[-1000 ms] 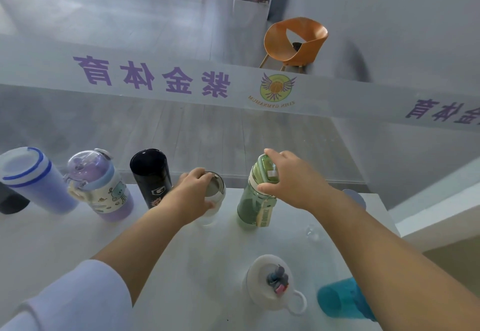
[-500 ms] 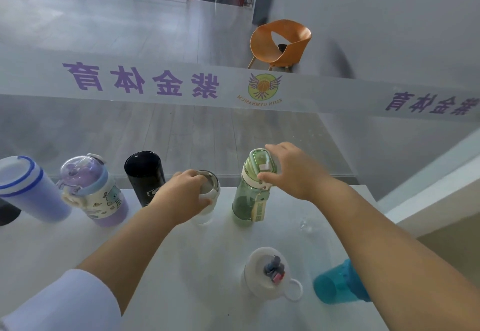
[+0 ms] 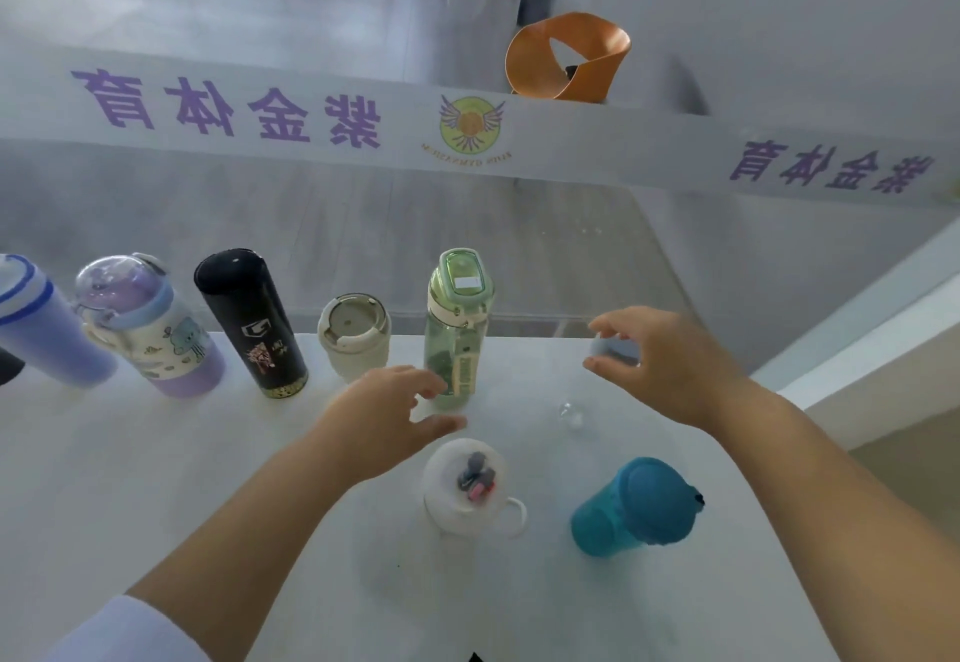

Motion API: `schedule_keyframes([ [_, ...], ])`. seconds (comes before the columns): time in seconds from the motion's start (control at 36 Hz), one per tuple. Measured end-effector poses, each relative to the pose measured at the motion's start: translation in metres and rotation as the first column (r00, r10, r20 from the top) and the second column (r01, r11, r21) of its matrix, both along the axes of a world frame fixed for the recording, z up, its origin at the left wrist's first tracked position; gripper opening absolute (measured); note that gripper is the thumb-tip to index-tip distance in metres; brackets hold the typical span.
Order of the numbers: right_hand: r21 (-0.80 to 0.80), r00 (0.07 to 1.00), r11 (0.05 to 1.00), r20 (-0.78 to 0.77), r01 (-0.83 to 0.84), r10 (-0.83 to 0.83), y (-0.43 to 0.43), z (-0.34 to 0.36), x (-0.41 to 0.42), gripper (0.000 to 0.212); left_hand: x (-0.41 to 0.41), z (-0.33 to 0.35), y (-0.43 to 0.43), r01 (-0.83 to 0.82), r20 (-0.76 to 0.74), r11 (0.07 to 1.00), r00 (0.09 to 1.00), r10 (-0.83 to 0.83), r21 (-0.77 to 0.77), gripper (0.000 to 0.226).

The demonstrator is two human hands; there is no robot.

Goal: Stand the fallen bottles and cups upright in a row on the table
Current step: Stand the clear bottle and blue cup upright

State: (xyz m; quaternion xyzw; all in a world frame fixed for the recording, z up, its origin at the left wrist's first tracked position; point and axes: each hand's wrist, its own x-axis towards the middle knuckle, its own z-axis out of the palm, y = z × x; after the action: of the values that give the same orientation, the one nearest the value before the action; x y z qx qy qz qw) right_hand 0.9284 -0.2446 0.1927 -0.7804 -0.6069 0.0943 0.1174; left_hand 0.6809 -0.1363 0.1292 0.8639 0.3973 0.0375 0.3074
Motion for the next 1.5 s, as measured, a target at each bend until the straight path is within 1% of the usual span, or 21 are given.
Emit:
schedule_keyframes([
  [0.08,0.013,0.999,1.000,0.019,-0.028,0.028,-0.011,-0.008,0.017,0.042,0.009,0.000,-0.021,-0.021,-0.012,0.998,1.000,0.020,-0.063,0.083],
  [0.11,0.019,0.999,0.999,0.030,-0.033,0.033,-0.014,-0.010,0.023,0.042,0.012,-0.001,-0.026,-0.020,-0.024,0.997,1.000,0.019,-0.075,0.088],
  [0.22,0.043,0.996,0.998,0.075,-0.043,0.040,-0.020,-0.021,0.038,0.048,0.021,-0.006,-0.046,-0.034,-0.056,0.991,0.998,0.027,-0.126,0.080],
  [0.39,-0.060,0.994,0.997,0.093,-0.049,0.054,-0.016,-0.035,0.055,0.061,0.033,-0.020,-0.066,-0.083,-0.180,0.986,0.982,0.057,-0.144,0.094],
  [0.53,-0.109,0.991,0.990,0.087,-0.089,0.098,-0.010,-0.045,0.062,0.070,0.040,-0.030,-0.074,-0.140,-0.195,0.975,0.975,0.106,-0.172,0.094],
  [0.72,-0.118,0.993,0.986,0.013,-0.115,0.117,-0.003,-0.055,0.069,0.074,0.048,-0.028,-0.073,-0.141,-0.235,0.979,0.966,0.104,-0.146,0.088],
  [0.89,-0.068,0.994,0.992,-0.009,-0.111,0.110,0.000,-0.057,0.073,0.065,0.059,-0.030,-0.075,-0.137,-0.210,0.988,0.970,0.119,-0.076,0.082],
  [1.0,-0.051,0.995,0.994,-0.032,-0.092,0.091,0.001,-0.057,0.077,0.060,0.072,-0.029,-0.072,-0.140,-0.186,0.988,0.974,0.126,-0.063,0.080],
  [1.11,-0.068,0.996,0.994,-0.046,-0.086,0.083,-0.001,-0.056,0.085,0.058,0.090,-0.029,-0.066,-0.159,-0.172,0.986,0.974,0.148,-0.052,0.068],
  [1.19,-0.078,0.996,0.994,-0.046,-0.074,0.070,-0.002,-0.056,0.093,0.057,0.106,-0.031,-0.058,-0.150,-0.172,0.988,0.975,0.143,-0.029,0.049],
  [1.22,-0.079,0.997,0.995,-0.047,-0.066,0.062,-0.002,-0.056,0.096,0.057,0.111,-0.031,-0.055,-0.141,-0.172,0.990,0.976,0.136,-0.016,0.046],
  [1.31,-0.080,0.998,0.996,-0.057,-0.041,0.037,-0.003,-0.056,0.106,0.056,0.129,-0.034,-0.045,-0.128,-0.174,0.992,0.976,0.129,0.015,0.047],
  [1.44,-0.075,0.998,0.997,-0.066,-0.006,0.001,-0.001,-0.054,0.119,0.053,0.152,-0.038,-0.029,-0.121,-0.140,0.993,0.983,0.122,0.020,0.044],
  [1.5,-0.074,0.998,0.997,-0.062,0.006,-0.011,0.001,-0.053,0.125,0.053,0.159,-0.040,-0.022,-0.120,-0.118,0.993,0.986,0.121,0.018,0.048],
])
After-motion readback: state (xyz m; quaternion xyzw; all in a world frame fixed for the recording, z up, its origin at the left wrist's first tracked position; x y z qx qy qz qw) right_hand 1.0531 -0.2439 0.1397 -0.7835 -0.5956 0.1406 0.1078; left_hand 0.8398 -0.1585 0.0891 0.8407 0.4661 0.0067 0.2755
